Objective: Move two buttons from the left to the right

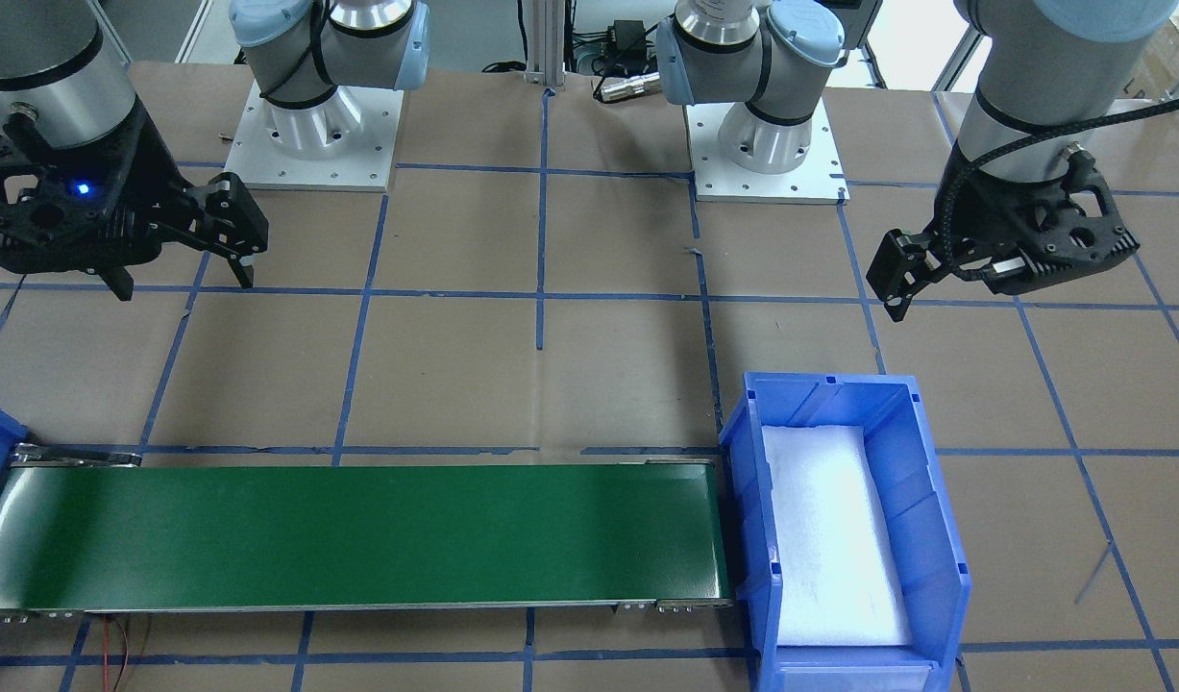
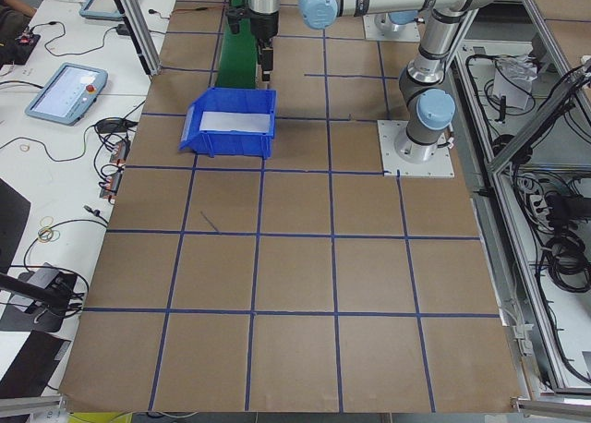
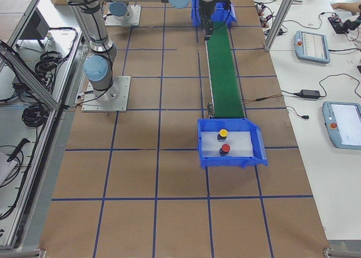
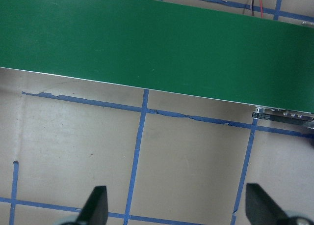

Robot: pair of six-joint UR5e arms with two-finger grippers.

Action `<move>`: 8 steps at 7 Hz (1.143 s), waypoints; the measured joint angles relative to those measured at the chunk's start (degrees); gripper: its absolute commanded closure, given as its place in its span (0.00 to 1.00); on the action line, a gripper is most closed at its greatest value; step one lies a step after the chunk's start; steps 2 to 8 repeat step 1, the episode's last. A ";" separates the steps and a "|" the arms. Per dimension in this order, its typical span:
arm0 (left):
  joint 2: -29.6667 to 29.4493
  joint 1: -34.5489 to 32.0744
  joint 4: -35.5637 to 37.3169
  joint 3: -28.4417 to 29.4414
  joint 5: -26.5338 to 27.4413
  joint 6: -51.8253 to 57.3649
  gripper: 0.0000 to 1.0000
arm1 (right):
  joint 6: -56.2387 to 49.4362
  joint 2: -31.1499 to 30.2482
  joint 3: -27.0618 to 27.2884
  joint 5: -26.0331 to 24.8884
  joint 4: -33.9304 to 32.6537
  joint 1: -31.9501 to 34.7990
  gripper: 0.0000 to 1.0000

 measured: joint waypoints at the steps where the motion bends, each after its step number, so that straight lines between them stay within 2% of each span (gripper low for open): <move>1: 0.00 0.00 0.00 0.00 0.00 0.00 0.00 | 0.00 0.02 0.03 0.00 -0.02 0.00 0.00; 8: 0.00 0.00 0.00 0.00 0.00 0.00 0.00 | 0.00 0.02 0.03 0.00 -0.02 0.00 0.00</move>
